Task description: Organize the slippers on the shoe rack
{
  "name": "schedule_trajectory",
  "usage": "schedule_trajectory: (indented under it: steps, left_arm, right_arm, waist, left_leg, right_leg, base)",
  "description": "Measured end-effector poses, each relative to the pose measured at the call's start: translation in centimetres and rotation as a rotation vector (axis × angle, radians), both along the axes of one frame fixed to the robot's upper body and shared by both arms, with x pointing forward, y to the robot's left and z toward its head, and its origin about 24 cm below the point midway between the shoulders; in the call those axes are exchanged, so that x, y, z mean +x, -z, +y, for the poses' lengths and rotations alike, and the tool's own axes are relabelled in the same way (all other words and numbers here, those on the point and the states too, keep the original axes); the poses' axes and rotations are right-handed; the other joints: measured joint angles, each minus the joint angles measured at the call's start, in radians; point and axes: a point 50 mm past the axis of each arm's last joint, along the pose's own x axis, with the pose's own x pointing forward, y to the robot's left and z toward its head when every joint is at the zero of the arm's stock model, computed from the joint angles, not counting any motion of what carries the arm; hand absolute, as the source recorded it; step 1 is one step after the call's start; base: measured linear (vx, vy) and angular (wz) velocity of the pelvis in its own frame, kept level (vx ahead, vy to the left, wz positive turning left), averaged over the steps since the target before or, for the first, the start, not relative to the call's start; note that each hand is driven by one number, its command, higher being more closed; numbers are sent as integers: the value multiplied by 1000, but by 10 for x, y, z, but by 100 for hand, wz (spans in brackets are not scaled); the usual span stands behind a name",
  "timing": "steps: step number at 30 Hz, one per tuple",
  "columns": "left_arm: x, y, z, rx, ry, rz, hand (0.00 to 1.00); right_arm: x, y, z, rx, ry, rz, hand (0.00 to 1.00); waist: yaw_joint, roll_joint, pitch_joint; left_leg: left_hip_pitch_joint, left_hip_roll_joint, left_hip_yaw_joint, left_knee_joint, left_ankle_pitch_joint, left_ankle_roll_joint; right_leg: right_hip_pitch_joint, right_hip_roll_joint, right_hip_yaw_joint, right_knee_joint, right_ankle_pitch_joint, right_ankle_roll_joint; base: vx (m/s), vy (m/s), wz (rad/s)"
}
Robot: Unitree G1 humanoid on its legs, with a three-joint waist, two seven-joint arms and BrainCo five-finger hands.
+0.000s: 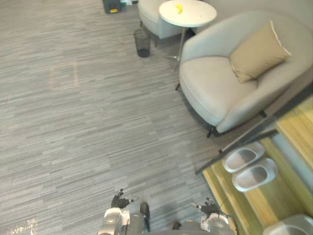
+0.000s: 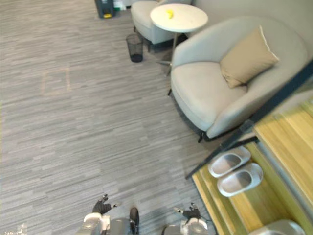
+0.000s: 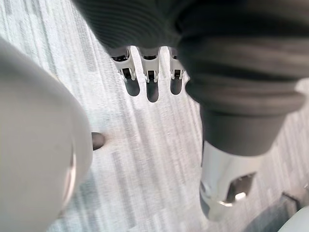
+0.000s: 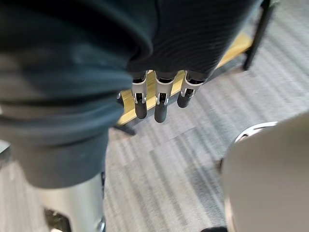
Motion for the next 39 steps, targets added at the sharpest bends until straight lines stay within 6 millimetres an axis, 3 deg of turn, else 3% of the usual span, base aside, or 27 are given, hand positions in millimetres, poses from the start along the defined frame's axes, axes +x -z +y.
schedule_trajectory:
  steps: [3,5,7,9,10,11,13,14,17,18,20,22,24,25,26,27,28,29,30,32,35,36,37,38,39]
  left_arm:
    - [1,0,1,9,11,1,0]
    - [-1,1,3,14,9,11,0]
    - [-8,4,7,20,-1,39,0]
    - [-11,5,7,18,-6,49,0]
    - [-11,6,4,10,-6,51,0]
    - [-10,6,4,10,-6,51,0]
    - [-10,6,6,16,-2,55,0]
    - [-11,6,7,19,0,62,0]
    - [-7,5,7,22,4,56,0]
    - [-6,5,7,22,5,57,0]
    - [-6,5,8,25,6,64,0]
    - [-8,6,9,24,-3,70,0]
    - [-8,6,12,26,-16,70,0]
    - [-11,6,15,23,-48,72,0]
    - [-12,7,15,20,-56,75,0]
    - [-5,2,14,5,-92,33,0]
    - [-4,2,14,3,-96,27,0]
    - [0,-1,12,-9,-114,1,0]
    - [1,-3,12,-11,-124,-12,0]
    - [3,-4,11,-16,-124,-27,0]
    - [9,-8,8,-30,-133,-59,0]
    - [12,-10,8,-31,-134,-69,0]
    - [14,-10,7,-33,-135,-74,0]
    - [13,-10,7,-33,-136,-71,0]
    - [13,-10,8,-31,-141,-74,0]
  right_arm:
    - [4,-1,0,12,18,-14,0]
    - [4,-1,1,14,17,-13,0]
    - [2,0,0,12,16,-4,0]
    - [-1,0,-2,6,14,3,0]
    - [-3,1,-3,2,15,9,0]
    - [-3,1,-5,-2,15,11,0]
    - [-8,1,-9,-11,20,12,0]
    - [-6,0,-9,-15,7,8,0]
    - [-4,-1,-9,-14,4,-7,0]
    - [-1,-3,-10,-19,4,-24,0]
    - [1,-4,-11,-20,6,-30,0]
    - [0,-3,-12,-21,10,-24,0]
    - [-2,-2,-11,-18,10,-15,0]
    - [-5,0,-7,-9,8,-3,0]
    - [-4,-1,-6,-7,8,-4,0]
    - [0,-3,-4,-9,-1,-17,0]
    - [1,-3,-4,-9,-4,-18,0]
    - [3,-4,-4,-17,-19,-25,0]
    - [3,-4,-4,-24,-33,-22,0]
    - [7,-7,-3,-21,-28,-45,0]
    - [14,-10,-1,-25,-27,-69,0]
    - [14,-10,-1,-25,-23,-70,0]
    - [13,-9,-1,-23,-22,-61,0]
    - [12,-8,-1,-22,-22,-54,0]
    - [7,-6,1,-16,-20,-36,0]
  waist:
    - [2,2,0]
    - [6,5,1]
    - [4,12,-3]
    - [-1,19,-3]
    - [-4,36,6]
    - [-6,35,10]
    - [-19,36,13]
    - [-26,30,13]
    - [-26,36,19]
    - [-39,43,24]
    - [-51,43,25]
    - [-55,37,24]
    - [-55,24,20]
    - [-52,-6,12]
    - [-51,-2,19]
    - [-28,26,35]
    - [-25,29,37]
    - [-15,48,45]
    - [-2,56,46]
    - [2,53,48]
    - [7,47,49]
    - [12,47,52]
    - [23,45,52]
    - [29,47,49]
    - [45,37,40]
  left_leg:
    - [-13,1,61,-30,5,3]
    - [5,-7,56,-88,34,3]
    - [65,-15,50,-209,101,2]
    - [89,-14,45,-243,101,15]
    - [98,-5,46,-239,48,44]
    - [105,-3,31,-229,29,53]
    - [133,-20,-8,-236,26,56]
    - [147,-24,-33,-254,26,55]
    - [161,-26,-85,-298,30,49]
    - [165,-24,-124,-316,38,37]
    - [178,-27,-153,-341,43,29]
    - [182,-30,-193,-332,43,28]
    - [174,-34,-217,-290,27,17]
    - [145,-42,-208,-187,-32,-9]
    - [126,-30,-198,-125,-68,-18]
    - [10,27,-120,181,-144,-59]
    - [-16,43,-102,247,-152,-62]
    - [-89,106,-44,433,-170,-60]
    - [-123,178,-1,536,-196,-54]
    - [-151,217,30,540,-218,-57]
    - [-211,229,81,410,-214,-56]
    - [-230,215,88,347,-189,-53]
    - [-239,190,98,226,-119,-51]
    - [-238,178,101,170,-74,-31]
    - [-233,157,97,177,-25,34]
  right_leg:
    - [16,2,-49,-53,3,5]
    - [14,7,-46,-64,17,5]
    - [16,19,-40,-65,55,9]
    - [13,23,-43,-34,56,11]
    - [-3,25,-47,45,50,20]
    - [-36,7,-43,143,45,27]
    - [-156,-22,-9,384,24,8]
    - [-198,-6,19,392,-15,4]
    - [-268,39,50,291,-27,12]
    - [-292,71,87,205,-10,25]
    - [-295,88,128,114,41,28]
    - [-297,81,140,69,76,3]
    - [-265,71,128,41,81,-8]
    - [-218,47,117,-4,99,-32]
    - [-206,52,104,-1,98,-59]
    - [-171,70,75,12,60,-76]
    - [-161,72,69,12,54,-83]
    - [-122,95,57,11,40,-95]
    - [-73,115,46,6,20,-110]
    - [-12,115,25,-17,-8,-104]
    - [60,101,6,-92,-26,-83]
    - [86,92,-3,-116,-29,-78]
    - [122,82,-15,-148,-32,-72]
    - [135,81,-14,-159,-34,-68]
    - [155,61,-2,-165,-48,-35]
  base:
    - [-4,12,36]
    - [-37,-20,13]
    - [-80,-47,-2]
    - [-77,6,7]
    - [-76,53,20]
    - [-54,55,21]
    - [49,54,44]
    - [94,58,53]
    - [70,23,58]
    - [103,-24,66]
    - [167,-70,96]
    - [222,-116,107]
    - [223,-109,82]
    - [175,-84,63]
    - [381,-204,66]
    - [263,-152,26]
    - [330,-190,25]
    - [281,-126,12]
    - [422,-161,19]
    - [364,-90,28]
    - [400,21,26]
    - [428,132,24]
    - [529,176,21]
    - [478,187,7]
    - [529,224,11]
